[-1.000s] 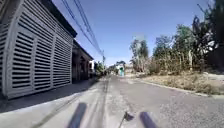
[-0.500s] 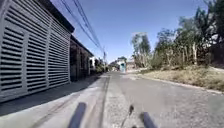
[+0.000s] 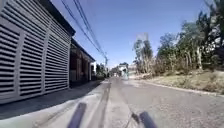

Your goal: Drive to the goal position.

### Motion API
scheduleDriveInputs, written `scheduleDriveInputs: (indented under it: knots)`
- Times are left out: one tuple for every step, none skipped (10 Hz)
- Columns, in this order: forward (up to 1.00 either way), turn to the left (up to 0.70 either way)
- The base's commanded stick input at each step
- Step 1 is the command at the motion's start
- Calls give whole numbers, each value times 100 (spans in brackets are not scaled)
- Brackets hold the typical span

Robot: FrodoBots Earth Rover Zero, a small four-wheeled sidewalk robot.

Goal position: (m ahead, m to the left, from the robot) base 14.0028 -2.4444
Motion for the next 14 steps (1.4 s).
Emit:
scheduleDriveInputs:
  knots:
    - [70, 0]
    - [70, 0]
    - [70, 0]
    - [70, 0]
    - [70, 0]
    - [70, 0]
    - [70, 0]
    - [70, 0]
    - [70, 0]
    - [70, 0]
    - [70, 0]
    - [70, 0]
    - [70, 0]
    - [70, 0]
